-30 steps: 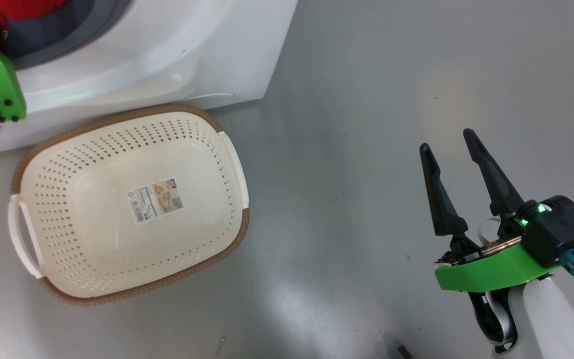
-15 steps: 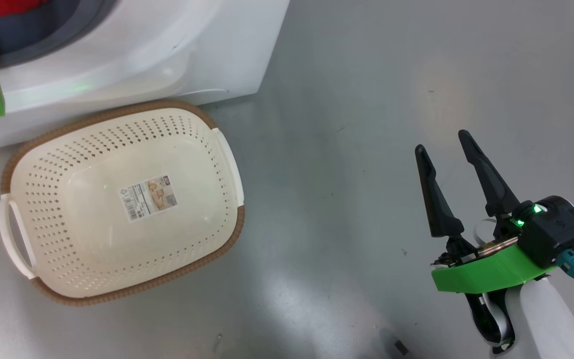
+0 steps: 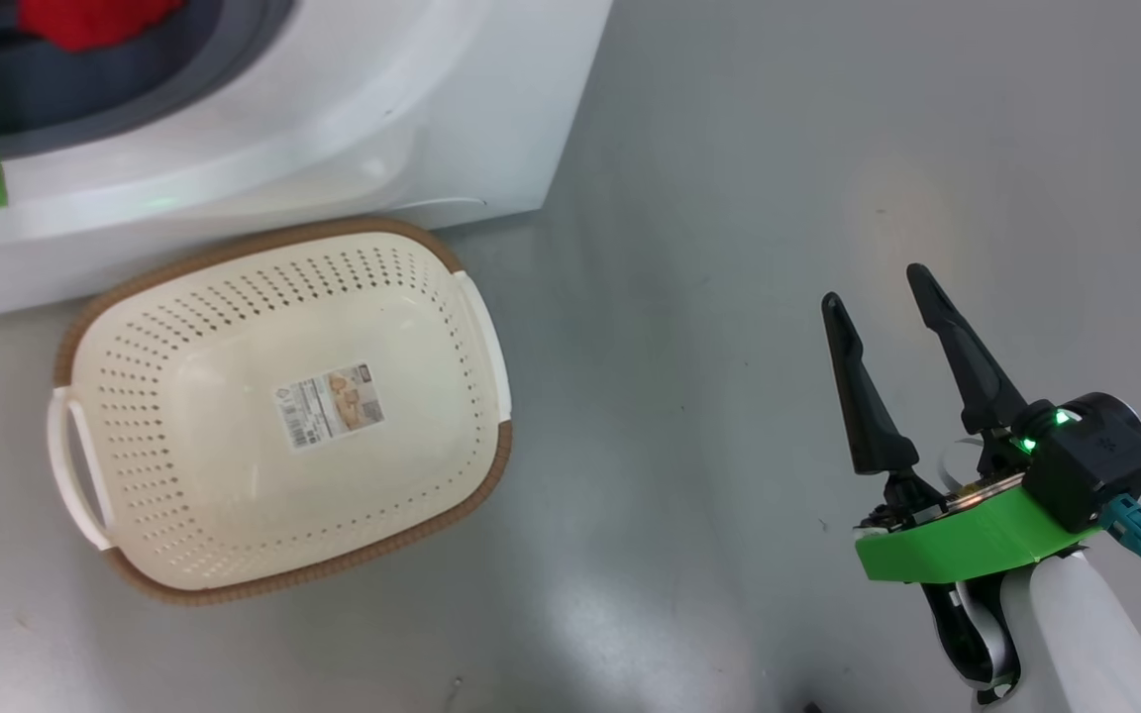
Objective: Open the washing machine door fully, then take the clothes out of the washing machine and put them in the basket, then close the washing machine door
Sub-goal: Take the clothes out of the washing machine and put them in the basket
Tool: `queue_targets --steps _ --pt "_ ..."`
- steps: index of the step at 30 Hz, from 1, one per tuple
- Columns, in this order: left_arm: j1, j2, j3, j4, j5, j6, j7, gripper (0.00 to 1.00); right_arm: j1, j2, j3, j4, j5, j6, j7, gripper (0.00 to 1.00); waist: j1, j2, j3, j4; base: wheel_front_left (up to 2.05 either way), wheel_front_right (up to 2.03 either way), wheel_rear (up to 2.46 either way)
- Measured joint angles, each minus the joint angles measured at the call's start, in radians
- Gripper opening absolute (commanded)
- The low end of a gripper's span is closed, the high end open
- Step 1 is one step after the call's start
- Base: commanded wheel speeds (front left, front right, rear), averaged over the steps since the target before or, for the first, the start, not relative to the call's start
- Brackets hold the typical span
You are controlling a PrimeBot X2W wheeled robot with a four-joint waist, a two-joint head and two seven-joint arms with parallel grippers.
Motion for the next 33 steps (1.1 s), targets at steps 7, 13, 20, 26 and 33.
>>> queue_targets --steps 7,13,20,26,33 --pt "0.123 0.0 0.041 -0.209 -0.027 -0.009 -0.01 0.0 0.0 0.0 -0.001 0.006 0.0 0.0 0.0 1.0 0.0 0.0 -0.036 0.028 0.0 0.0 0.0" --pt "0.288 -0.01 0.082 -0.409 -0.037 -0.005 -0.01 0.0 0.002 0.0 -0.003 0.012 -0.001 0.0 0.0 1.0 0.0 0.0 -0.075 0.047 0.0 0.0 0.0" --pt "0.45 -0.044 0.127 -0.622 -0.047 0.005 -0.011 0.0 0.01 -0.001 -0.017 0.018 -0.002 0.0 0.0 1.0 0.0 0.0 -0.129 0.067 0.0 0.0 0.0" --pt "0.581 -0.076 0.156 -0.785 -0.052 0.004 -0.015 0.0 0.021 -0.001 -0.019 0.026 -0.002 0.0 0.0 1.0 0.0 0.0 -0.182 0.082 0.0 0.0 0.0" --pt "0.724 -0.12 0.174 -0.934 -0.053 0.004 -0.015 0.0 0.052 -0.001 -0.027 0.035 -0.002 0.0 0.0 1.0 0.0 0.0 -0.247 0.099 0.0 0.0 0.0"
